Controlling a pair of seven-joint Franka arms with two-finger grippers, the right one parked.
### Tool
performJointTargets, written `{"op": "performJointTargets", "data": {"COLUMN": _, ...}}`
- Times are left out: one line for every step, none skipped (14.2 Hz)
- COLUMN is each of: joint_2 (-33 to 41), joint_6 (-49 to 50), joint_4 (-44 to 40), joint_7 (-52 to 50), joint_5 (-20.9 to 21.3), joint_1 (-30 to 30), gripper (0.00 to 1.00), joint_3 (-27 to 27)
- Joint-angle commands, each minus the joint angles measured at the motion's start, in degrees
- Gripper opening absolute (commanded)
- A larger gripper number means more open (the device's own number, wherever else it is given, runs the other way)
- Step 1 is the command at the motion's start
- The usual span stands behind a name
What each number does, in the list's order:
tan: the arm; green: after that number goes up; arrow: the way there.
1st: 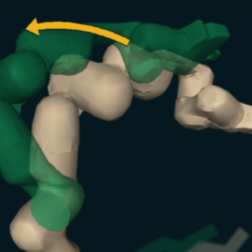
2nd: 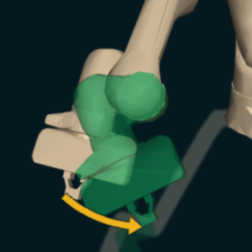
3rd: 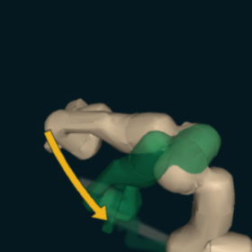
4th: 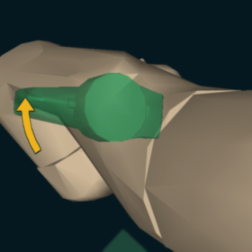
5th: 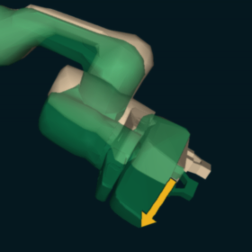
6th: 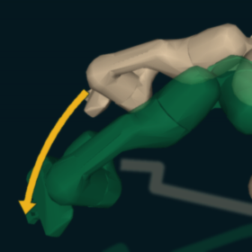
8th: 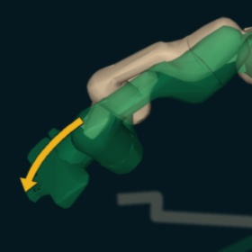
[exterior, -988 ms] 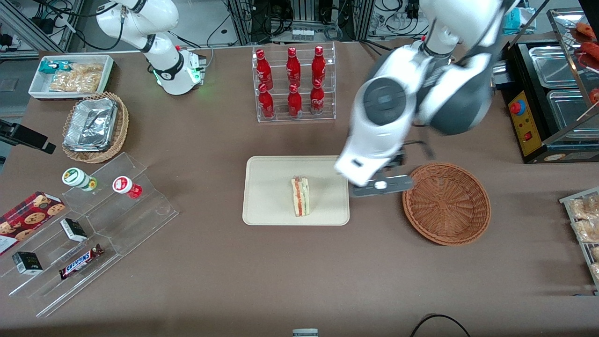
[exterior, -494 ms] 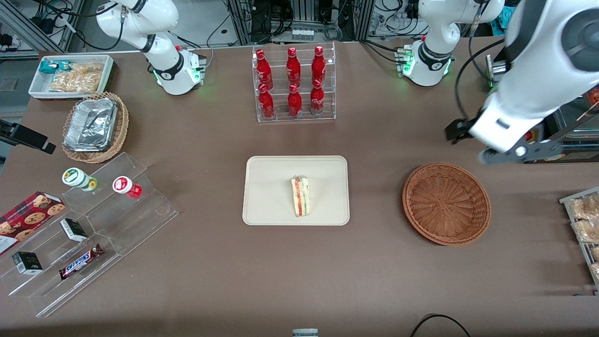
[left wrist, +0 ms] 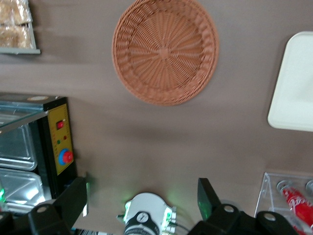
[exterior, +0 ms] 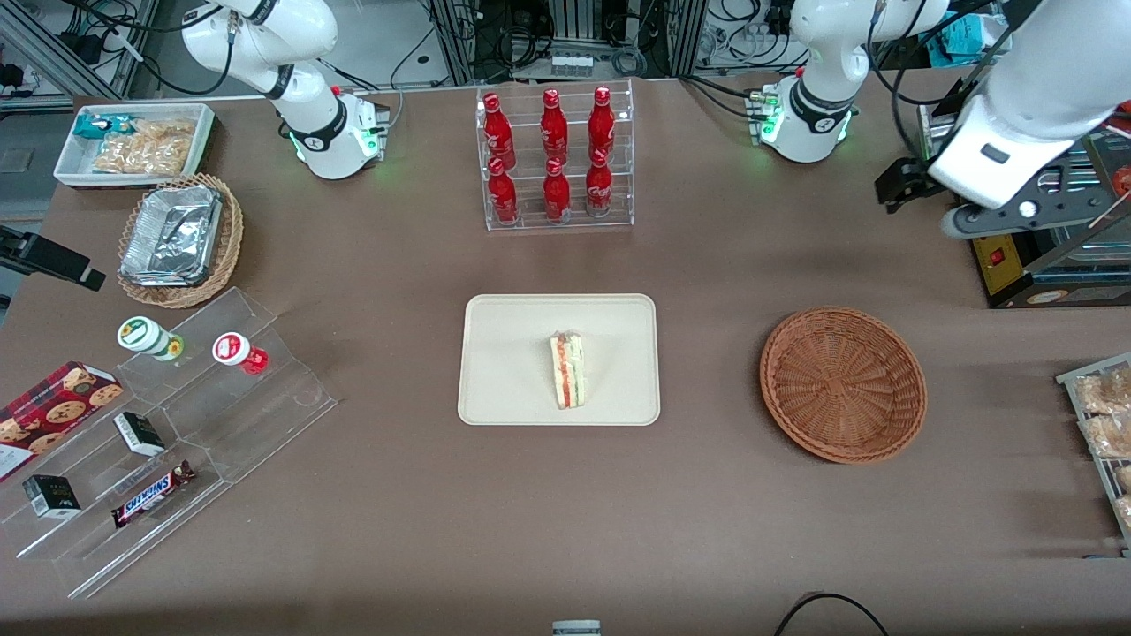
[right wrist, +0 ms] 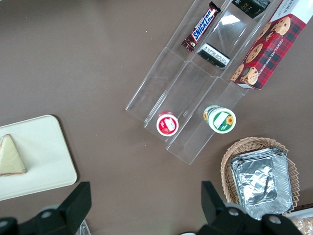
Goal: Place sandwich from basket to tray
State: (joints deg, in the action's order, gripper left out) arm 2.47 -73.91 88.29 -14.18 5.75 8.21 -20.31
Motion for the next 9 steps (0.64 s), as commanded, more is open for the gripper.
{"op": "performJointTargets", "data": {"joint_2": -0.43, "joint_6": 0.61, "joint_4": 0.13, "joint_7": 1.17, "joint_5": -0.92, "joint_1": 1.29, "gripper": 1.0, "joint_3": -0.6}}
{"op": "performJointTargets", "data": {"joint_2": -1.84, "joint_6": 0.7, "joint_4": -1.88, "joint_7": 1.08, "joint_5": -1.09, "joint_1": 1.2, "gripper": 1.0, "joint_3": -0.78}}
{"op": "performJointTargets", "data": {"joint_2": -2.81, "joint_6": 0.79, "joint_4": -3.64, "joint_7": 1.08, "joint_5": -1.53, "joint_1": 1.72, "gripper": 1.0, "joint_3": -0.87}}
{"op": "performJointTargets", "data": {"joint_2": -3.26, "joint_6": 0.79, "joint_4": -4.18, "joint_7": 1.34, "joint_5": -3.45, "joint_1": 2.25, "gripper": 1.0, "joint_3": -0.69}}
{"op": "performJointTargets", "data": {"joint_2": -3.52, "joint_6": 0.7, "joint_4": -4.27, "joint_7": 1.87, "joint_5": -4.77, "joint_1": 3.73, "gripper": 1.0, "joint_3": -0.69}}
{"op": "performJointTargets", "data": {"joint_2": -3.61, "joint_6": 0.61, "joint_4": -4.36, "joint_7": 2.48, "joint_5": -4.52, "joint_1": 4.62, "gripper": 1.0, "joint_3": -0.69}}
{"op": "performJointTargets", "data": {"joint_2": -3.61, "joint_6": 0.61, "joint_4": -4.27, "joint_7": 3.53, "joint_5": -4.61, "joint_1": 4.71, "gripper": 1.0, "joint_3": -0.69}}
{"op": "performJointTargets", "data": {"joint_2": -3.7, "joint_6": 0.61, "joint_4": -4.27, "joint_7": 3.98, "joint_5": -4.61, "joint_1": 4.71, "gripper": 1.0, "joint_3": -0.69}}
{"op": "performJointTargets", "data": {"joint_2": -3.61, "joint_6": 0.52, "joint_4": -4.27, "joint_7": 3.98, "joint_5": -4.61, "joint_1": 4.71, "gripper": 1.0, "joint_3": -0.6}}
